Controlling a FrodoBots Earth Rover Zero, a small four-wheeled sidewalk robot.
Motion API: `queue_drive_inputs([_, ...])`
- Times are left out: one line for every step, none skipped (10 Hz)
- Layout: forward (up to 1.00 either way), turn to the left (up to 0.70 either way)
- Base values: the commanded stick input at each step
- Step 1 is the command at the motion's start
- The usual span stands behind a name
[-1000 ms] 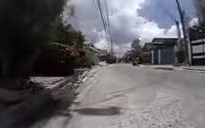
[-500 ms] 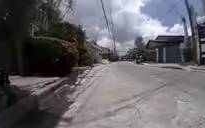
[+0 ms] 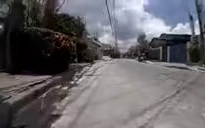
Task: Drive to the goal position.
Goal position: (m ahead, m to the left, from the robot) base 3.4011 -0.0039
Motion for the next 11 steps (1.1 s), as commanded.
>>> queue_drive_inputs([1.0, -0.37])
queue_drive_inputs([1.0, -0.37])
queue_drive_inputs([1.0, -0.36])
queue_drive_inputs([1.0, -0.36])
queue_drive_inputs([1.0, -0.36])
queue_drive_inputs([1.0, -0.12])
queue_drive_inputs([1.0, 0.0])
queue_drive_inputs([1.0, 0.0])
queue_drive_inputs([1.0, 0.0])
queue_drive_inputs([1.0, 0.0])
queue_drive_inputs([1.0, 0.0])
